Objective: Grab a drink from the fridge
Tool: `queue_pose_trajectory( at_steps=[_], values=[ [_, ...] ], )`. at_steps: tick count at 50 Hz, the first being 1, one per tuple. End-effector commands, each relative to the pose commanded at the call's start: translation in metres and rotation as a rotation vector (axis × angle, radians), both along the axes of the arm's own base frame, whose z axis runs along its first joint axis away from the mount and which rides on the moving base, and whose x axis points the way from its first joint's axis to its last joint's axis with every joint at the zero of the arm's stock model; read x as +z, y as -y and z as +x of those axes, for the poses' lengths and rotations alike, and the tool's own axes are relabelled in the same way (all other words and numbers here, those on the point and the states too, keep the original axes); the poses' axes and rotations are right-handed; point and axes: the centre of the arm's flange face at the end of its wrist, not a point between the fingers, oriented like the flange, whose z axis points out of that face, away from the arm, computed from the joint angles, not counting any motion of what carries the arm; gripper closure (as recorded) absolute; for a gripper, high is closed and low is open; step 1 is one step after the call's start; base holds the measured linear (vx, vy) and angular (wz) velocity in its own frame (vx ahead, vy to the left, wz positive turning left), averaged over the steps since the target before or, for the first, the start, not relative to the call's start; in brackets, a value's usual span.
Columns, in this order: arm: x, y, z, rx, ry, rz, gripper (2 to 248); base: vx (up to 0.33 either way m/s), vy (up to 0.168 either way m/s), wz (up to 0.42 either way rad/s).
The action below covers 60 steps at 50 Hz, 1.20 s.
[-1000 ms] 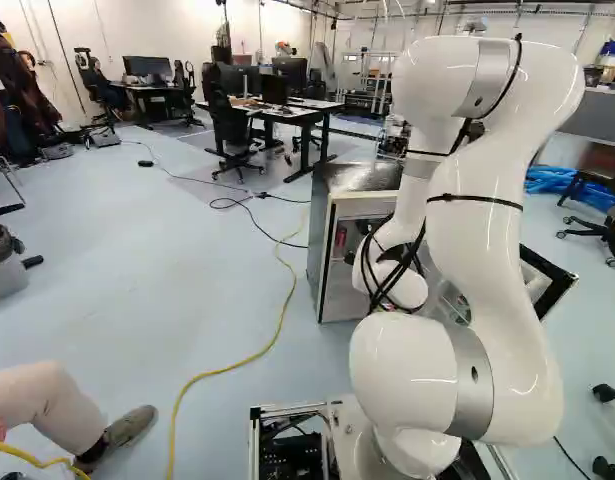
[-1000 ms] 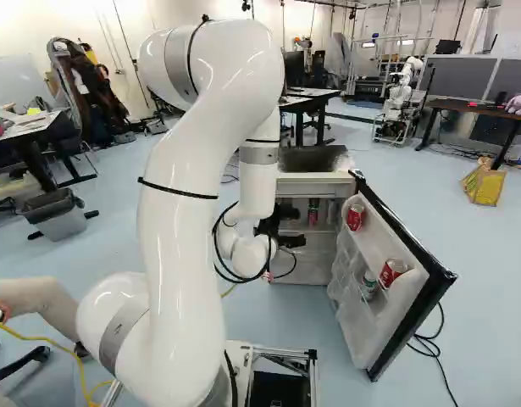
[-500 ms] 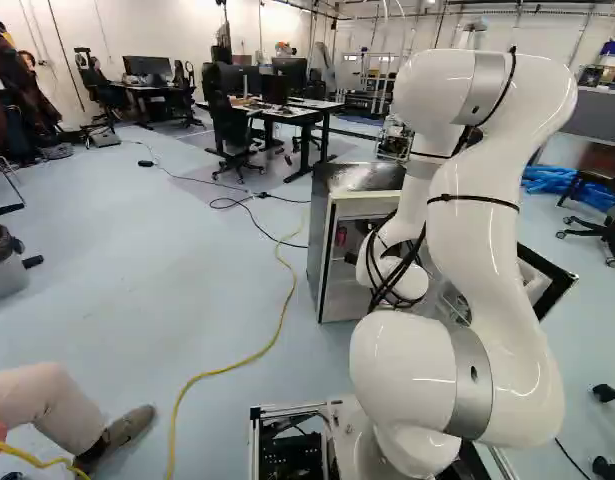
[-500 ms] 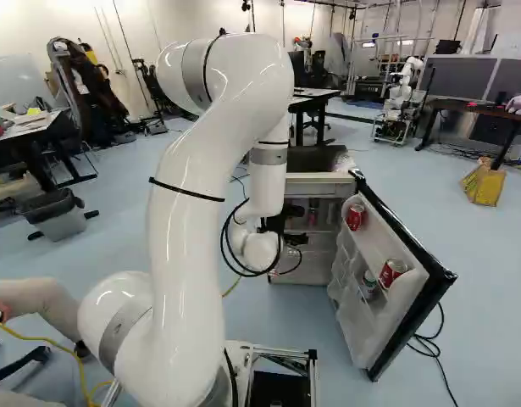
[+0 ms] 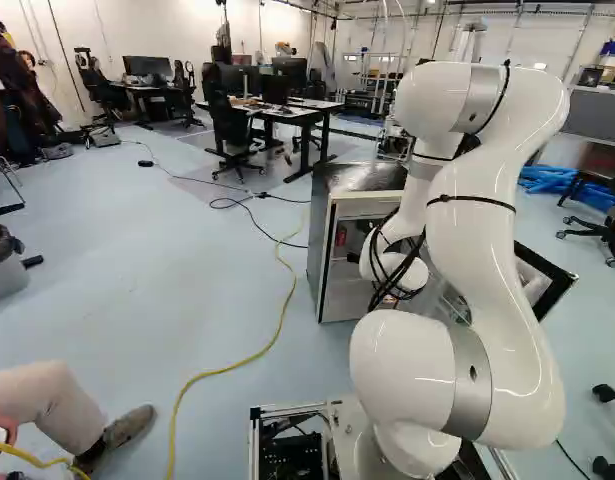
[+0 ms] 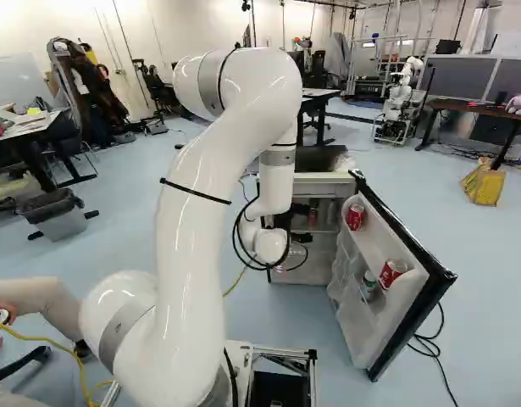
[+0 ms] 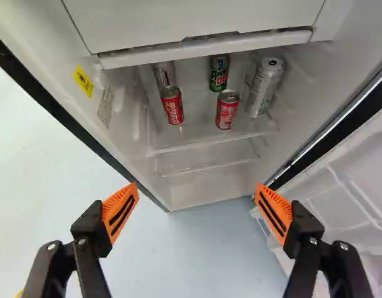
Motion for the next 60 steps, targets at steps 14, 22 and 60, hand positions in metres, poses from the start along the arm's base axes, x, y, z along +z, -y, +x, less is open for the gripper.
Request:
queue_pose_trajectory(
  at_steps=[14,22,60],
  values=[
    [-0.008,0.015,0.017,0.001,-0.023,-0.001,3,0.000,0.000,0.000],
    [-0.013,0.024,0.026,0.001,-0.035,-0.003,3,0.000,0.000,0.000],
    [-0.034,0.062,0.067,0.014,-0.077,-0.014,3,0.000,0.000,0.000]
  ],
)
